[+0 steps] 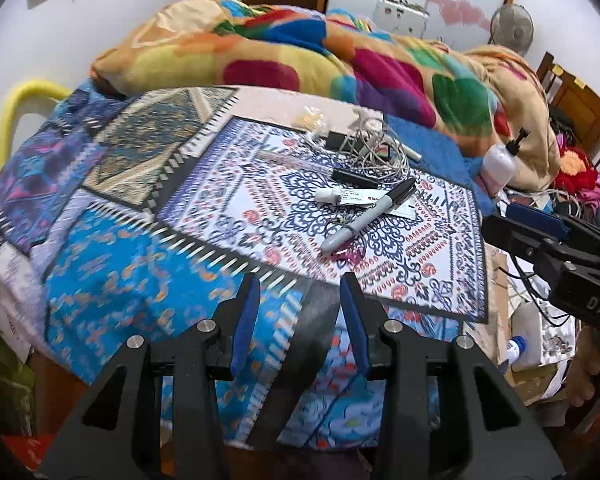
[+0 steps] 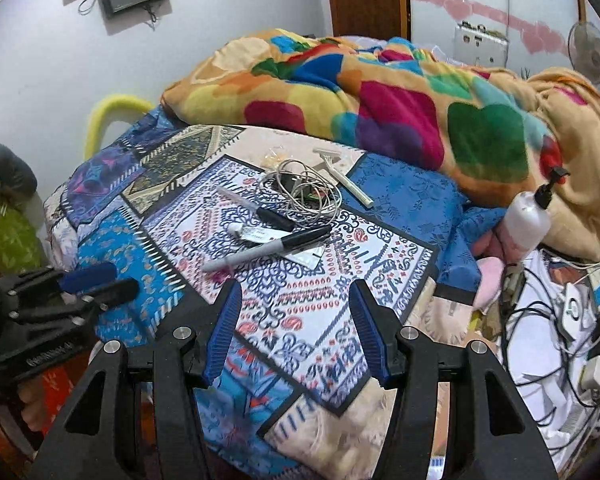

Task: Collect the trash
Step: 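Grasp the small pink toy with the left tool while the right tool grasps the Sharpie marker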

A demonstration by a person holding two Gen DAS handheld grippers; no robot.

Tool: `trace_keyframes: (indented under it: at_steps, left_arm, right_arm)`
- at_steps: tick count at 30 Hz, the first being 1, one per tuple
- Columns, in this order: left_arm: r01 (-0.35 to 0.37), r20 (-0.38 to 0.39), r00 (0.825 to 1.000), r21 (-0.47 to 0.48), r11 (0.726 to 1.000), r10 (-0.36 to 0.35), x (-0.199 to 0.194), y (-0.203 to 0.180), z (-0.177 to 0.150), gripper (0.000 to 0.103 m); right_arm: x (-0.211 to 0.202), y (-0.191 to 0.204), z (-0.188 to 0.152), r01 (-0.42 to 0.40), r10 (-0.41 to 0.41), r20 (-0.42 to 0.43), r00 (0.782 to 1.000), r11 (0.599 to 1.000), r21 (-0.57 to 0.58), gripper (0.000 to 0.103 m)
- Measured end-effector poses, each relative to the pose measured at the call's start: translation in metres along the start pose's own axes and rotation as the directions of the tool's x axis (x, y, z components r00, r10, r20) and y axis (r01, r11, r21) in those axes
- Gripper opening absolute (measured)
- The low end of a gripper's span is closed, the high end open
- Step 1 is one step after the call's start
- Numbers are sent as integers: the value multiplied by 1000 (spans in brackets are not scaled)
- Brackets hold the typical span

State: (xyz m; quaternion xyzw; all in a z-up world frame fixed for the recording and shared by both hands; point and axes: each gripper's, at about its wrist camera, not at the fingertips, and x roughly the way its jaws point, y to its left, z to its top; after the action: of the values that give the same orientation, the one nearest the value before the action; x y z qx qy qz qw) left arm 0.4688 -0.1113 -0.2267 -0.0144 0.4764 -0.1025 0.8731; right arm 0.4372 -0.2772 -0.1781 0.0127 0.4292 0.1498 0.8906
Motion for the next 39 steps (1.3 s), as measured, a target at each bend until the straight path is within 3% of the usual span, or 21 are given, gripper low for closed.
trace_keyframes:
  at_steps: [10, 17, 19, 22, 28, 36, 39]
  left_arm:
    - [114, -87, 990, 74, 991, -108, 57, -26, 9, 41]
    - [79, -38, 996, 95, 992, -76, 69, -34, 16, 39]
    - [43, -19, 999, 100, 994, -41, 70, -34, 15, 25]
    - [55, -12, 998, 90, 994, -54, 65, -29, 9, 25]
    - [33, -13, 999, 44, 999, -33, 54, -4, -3, 25]
    - [13, -9, 1000, -22, 1000, -13, 47, 24, -10, 25]
    - [15, -5, 1000, -35, 999, -15, 47, 28, -10, 25]
  right_arm:
    - [41, -17, 5, -56, 60, -62, 996, 996, 65, 52]
    - [46, -24, 7, -41, 46, -73, 996, 997, 70, 52]
    - [45, -24, 8, -31, 36, -70, 997, 997, 66, 52]
    - [47, -22, 10, -38, 42, -71, 997, 998, 59, 52]
    - [62, -2, 17, -63, 55, -95, 994, 995, -78, 52]
    - [97, 16, 24, -40, 4, -160, 987, 974, -225, 52]
    - [101, 14, 19, -108, 64, -209, 976, 973, -206, 52]
